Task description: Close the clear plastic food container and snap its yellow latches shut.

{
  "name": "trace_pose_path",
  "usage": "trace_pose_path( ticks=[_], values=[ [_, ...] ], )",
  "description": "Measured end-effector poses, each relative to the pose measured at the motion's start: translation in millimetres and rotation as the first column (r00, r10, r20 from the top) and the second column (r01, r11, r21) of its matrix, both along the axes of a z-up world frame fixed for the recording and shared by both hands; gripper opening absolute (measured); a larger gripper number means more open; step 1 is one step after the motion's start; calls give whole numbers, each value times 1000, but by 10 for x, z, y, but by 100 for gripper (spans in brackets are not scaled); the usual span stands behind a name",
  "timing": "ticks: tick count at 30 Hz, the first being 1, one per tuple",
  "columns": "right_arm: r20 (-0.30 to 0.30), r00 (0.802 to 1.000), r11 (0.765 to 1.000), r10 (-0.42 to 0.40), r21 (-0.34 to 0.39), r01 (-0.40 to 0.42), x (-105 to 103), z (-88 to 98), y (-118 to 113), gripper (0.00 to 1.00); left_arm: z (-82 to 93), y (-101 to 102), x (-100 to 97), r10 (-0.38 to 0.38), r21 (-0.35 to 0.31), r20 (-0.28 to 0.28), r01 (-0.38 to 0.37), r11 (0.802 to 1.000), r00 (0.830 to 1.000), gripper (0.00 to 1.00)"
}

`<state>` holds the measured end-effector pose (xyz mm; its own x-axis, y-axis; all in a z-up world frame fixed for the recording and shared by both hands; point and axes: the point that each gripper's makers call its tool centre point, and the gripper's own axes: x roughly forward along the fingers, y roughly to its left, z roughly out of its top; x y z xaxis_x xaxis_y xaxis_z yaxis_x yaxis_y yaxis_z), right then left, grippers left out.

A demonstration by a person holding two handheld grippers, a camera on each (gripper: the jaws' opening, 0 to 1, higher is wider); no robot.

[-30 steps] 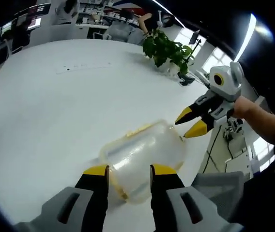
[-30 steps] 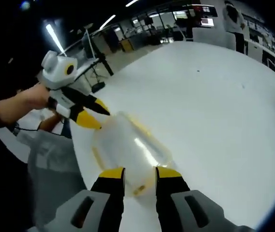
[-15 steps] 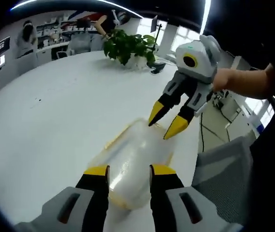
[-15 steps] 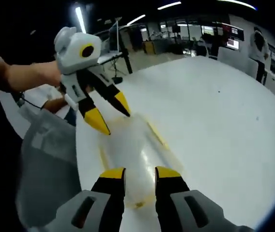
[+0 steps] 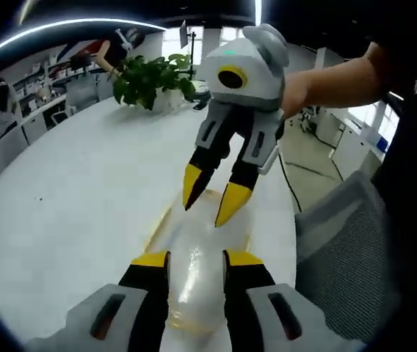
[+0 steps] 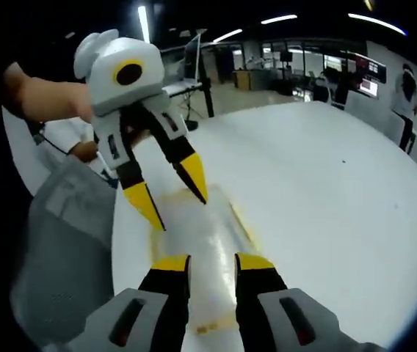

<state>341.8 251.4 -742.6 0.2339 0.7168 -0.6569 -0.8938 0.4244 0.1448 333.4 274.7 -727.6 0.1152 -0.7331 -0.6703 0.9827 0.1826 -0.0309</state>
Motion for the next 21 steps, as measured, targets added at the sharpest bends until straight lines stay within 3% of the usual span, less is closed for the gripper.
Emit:
trace_pose_path(
  ticks=[10,17,21],
  values=[
    [14,1000,1000,27,9,-27,24,-14,71,21,-95,-82,-117,-121,52,42,119,992,992,20],
    [18,1000,999,20,26,-20,93,2,120,20,-147,-68,-148,-147,83,51,143,986,988,15],
    [6,1000,999,-6,45,6,162,25,147,20,-101,-107,-210,-148,57,30,146,988,989,16]
  ],
)
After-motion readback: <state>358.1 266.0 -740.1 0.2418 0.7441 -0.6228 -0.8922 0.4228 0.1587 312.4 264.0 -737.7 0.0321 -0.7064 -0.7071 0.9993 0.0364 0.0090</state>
